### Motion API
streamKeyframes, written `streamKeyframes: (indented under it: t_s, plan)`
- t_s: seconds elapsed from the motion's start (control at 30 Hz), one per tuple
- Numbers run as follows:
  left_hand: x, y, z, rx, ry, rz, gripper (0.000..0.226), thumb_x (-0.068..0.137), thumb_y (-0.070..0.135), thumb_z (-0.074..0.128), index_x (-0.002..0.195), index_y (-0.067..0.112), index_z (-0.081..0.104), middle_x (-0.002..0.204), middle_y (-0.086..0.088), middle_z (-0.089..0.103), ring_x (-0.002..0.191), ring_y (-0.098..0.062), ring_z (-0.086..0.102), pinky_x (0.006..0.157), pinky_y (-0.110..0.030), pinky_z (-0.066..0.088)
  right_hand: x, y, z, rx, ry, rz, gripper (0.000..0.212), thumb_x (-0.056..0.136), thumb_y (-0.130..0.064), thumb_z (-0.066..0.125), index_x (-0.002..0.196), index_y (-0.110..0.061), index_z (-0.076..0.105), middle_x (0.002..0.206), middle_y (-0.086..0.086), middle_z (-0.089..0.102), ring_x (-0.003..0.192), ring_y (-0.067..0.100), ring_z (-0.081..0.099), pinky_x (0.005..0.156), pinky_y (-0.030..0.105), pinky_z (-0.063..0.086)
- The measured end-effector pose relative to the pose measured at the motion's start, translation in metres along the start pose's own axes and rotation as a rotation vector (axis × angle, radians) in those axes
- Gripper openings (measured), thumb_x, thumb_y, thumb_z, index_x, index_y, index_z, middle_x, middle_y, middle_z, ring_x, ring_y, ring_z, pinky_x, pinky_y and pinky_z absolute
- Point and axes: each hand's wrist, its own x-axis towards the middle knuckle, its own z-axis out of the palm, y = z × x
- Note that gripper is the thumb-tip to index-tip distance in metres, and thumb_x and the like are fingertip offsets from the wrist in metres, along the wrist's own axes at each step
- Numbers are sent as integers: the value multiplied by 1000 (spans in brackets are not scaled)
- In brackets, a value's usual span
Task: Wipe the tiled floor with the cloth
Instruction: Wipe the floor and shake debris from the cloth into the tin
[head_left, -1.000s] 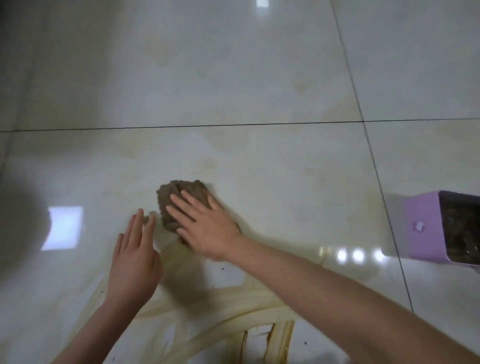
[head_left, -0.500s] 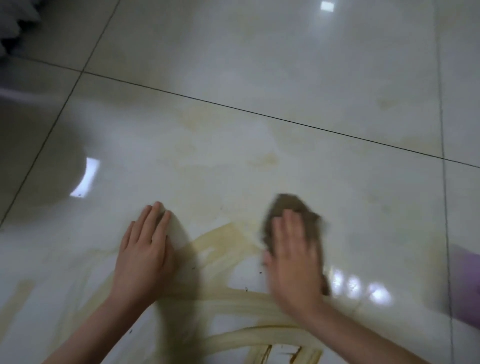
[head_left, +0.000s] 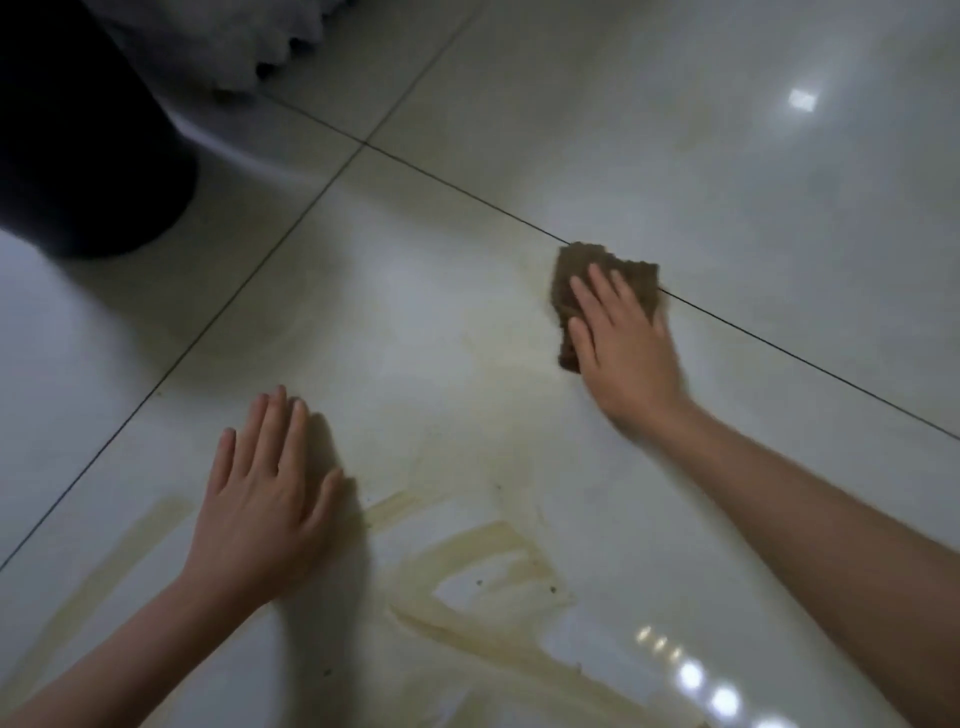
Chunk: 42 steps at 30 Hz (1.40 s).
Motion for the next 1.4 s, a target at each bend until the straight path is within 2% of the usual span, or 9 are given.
streamKeyframes:
  t_s: [0.07, 0.13, 0.33, 0.4, 0.7, 0.8, 1.03, 1.23, 1.4]
  plan:
    - [-1, -8, 6, -12, -4, -56, 84, 85, 67, -3, 151, 15, -15, 156, -3, -27, 143, -13, -29, 119, -37, -13, -7, -40, 9, 55, 44, 130, 51, 105, -34, 24, 154, -21, 22, 162, -1, 13, 150, 17, 7, 117, 43, 14]
    - [-2, -13, 12, -30, -9, -91, 83, 86, 69, -3, 149, 19, -20, 154, -1, -34, 141, -11, -32, 118, -37, -16, -31, -88, 20, 76, 33, 11, 51, 104, -32, 26, 153, -19, 24, 161, 2, 15, 149, 21, 11, 115, 45, 20]
    - [-1, -34, 11, -89, -39, -226, 90, 79, 75, -7, 145, 19, -27, 152, -2, -36, 140, -13, -35, 118, -41, -15, -68, -115, 18, 40, -245, -1088, 47, 102, -35, 36, 145, -19, 43, 154, 1, 35, 145, 21, 27, 117, 48, 25]
    - [0, -46, 5, -101, -62, -279, 96, 73, 81, -8, 142, 18, -30, 151, -5, -38, 139, -14, -37, 117, -42, -16, -15, -94, 10, 75, -287, -1230, 40, 99, -24, 50, 137, -12, 54, 147, 7, 45, 139, 27, 38, 115, 50, 29]
    - [1, -89, 2, -163, -226, -385, 120, 46, 101, -12, 126, 20, -51, 137, -6, -57, 128, -18, -51, 111, -50, -21, 136, -186, 25, 18, 3, -324, 55, 104, -38, 21, 153, -15, 21, 162, 5, 16, 149, 22, 9, 121, 45, 4]
    - [5, -95, 3, -189, -276, -352, 129, 40, 105, -5, 120, 19, -56, 132, -5, -61, 126, -19, -54, 108, -53, -22, 118, -239, 33, 20, 13, -458, 54, 104, -35, 26, 152, -12, 25, 160, 11, 20, 149, 27, 12, 120, 46, 2]
    - [7, -94, -9, -114, -413, -342, 149, 24, 106, 12, 112, 9, -60, 124, -15, -65, 121, -34, -55, 107, -60, -19, 49, -293, 38, 11, -343, -1283, 51, 104, -35, 34, 152, -20, 24, 161, -2, 17, 149, 16, 11, 121, 32, 0]
    - [4, -88, -13, -129, -385, -384, 147, 28, 102, 19, 112, 11, -59, 125, -16, -62, 122, -35, -52, 109, -59, -16, 128, -211, 7, -11, -311, -1099, 49, 103, -24, 41, 149, -13, 30, 159, 8, 21, 148, 23, 16, 120, 28, 3]
    - [1, -93, 2, -150, -283, -356, 148, 30, 105, 15, 120, 11, -56, 133, -12, -59, 125, -29, -53, 108, -56, -21, 157, -194, 9, -10, -228, -712, 52, 104, -34, 31, 153, -20, 21, 162, 1, 12, 150, 17, 3, 121, 37, 0]
